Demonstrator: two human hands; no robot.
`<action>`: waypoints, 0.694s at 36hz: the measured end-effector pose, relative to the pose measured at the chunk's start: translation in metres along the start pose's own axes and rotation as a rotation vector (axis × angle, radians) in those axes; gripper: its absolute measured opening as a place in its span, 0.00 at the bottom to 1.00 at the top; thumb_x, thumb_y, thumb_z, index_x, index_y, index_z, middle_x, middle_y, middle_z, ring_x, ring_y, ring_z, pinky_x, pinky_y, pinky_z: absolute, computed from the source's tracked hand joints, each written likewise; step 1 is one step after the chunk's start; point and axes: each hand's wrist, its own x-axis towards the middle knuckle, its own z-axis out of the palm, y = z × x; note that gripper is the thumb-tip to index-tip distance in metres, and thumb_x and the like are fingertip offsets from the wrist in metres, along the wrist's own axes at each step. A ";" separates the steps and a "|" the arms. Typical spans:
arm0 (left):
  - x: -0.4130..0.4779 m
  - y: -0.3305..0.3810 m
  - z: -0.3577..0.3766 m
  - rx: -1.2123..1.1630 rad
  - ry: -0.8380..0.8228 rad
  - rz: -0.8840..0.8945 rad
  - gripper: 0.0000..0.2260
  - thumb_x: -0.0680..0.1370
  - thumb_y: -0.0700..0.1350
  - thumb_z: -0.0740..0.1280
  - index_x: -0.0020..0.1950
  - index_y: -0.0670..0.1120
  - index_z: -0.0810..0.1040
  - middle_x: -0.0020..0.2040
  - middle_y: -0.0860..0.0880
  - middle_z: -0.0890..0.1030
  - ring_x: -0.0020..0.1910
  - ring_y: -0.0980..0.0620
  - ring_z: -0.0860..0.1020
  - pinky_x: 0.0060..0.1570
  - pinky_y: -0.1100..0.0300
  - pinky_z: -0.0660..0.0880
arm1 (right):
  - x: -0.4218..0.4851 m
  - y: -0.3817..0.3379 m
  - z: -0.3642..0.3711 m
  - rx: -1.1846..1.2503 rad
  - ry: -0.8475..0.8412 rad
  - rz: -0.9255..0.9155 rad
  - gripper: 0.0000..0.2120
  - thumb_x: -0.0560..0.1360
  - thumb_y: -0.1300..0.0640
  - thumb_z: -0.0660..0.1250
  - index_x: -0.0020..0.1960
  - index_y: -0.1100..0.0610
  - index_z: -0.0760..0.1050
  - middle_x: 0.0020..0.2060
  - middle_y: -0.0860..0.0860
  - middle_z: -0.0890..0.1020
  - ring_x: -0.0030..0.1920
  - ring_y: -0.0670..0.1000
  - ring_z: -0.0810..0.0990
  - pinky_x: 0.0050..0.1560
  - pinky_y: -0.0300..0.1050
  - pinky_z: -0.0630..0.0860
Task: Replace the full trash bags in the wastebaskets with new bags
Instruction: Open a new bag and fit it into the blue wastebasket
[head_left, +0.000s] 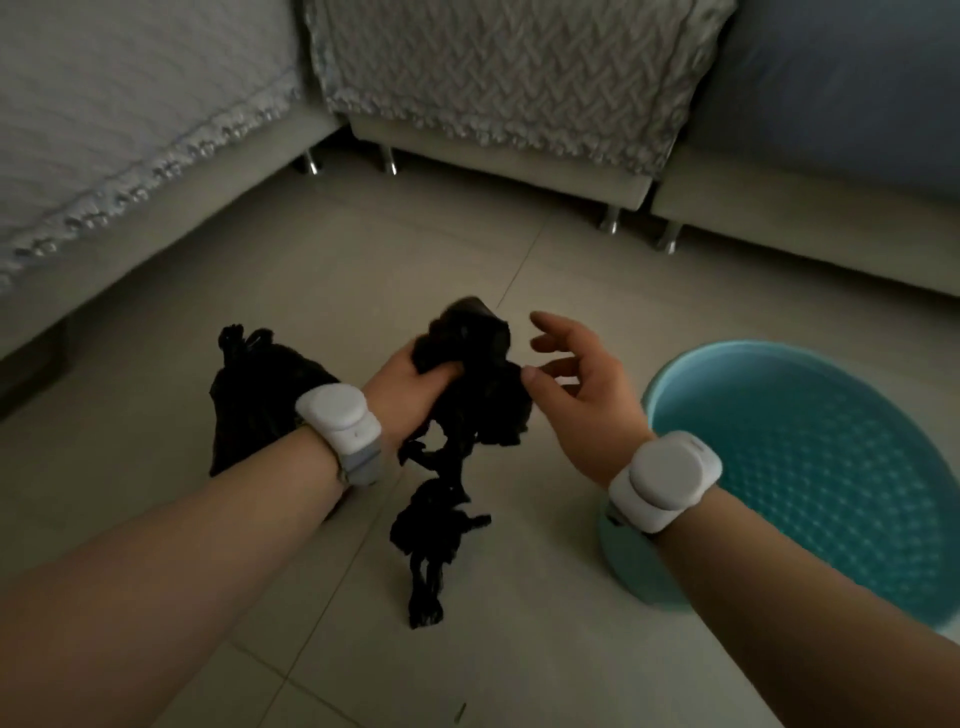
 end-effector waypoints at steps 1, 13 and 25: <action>0.002 0.004 0.000 -0.052 0.023 0.003 0.07 0.79 0.43 0.62 0.49 0.54 0.76 0.48 0.52 0.81 0.52 0.51 0.79 0.55 0.58 0.73 | 0.002 -0.003 -0.005 -0.021 -0.006 0.007 0.21 0.77 0.59 0.64 0.67 0.46 0.67 0.57 0.46 0.74 0.50 0.43 0.76 0.43 0.27 0.74; 0.022 0.139 0.122 -0.396 -0.110 0.078 0.09 0.79 0.44 0.62 0.54 0.43 0.79 0.48 0.43 0.83 0.48 0.47 0.82 0.48 0.55 0.79 | 0.007 -0.048 -0.131 0.072 0.077 0.003 0.46 0.59 0.34 0.70 0.73 0.41 0.57 0.66 0.48 0.70 0.61 0.48 0.75 0.57 0.49 0.78; 0.018 0.135 0.178 -0.591 -0.369 -0.264 0.30 0.73 0.68 0.56 0.63 0.45 0.72 0.48 0.44 0.79 0.39 0.48 0.80 0.41 0.56 0.78 | -0.011 -0.028 -0.213 -0.022 0.276 -0.074 0.09 0.75 0.67 0.63 0.51 0.56 0.76 0.43 0.52 0.83 0.43 0.48 0.82 0.45 0.46 0.80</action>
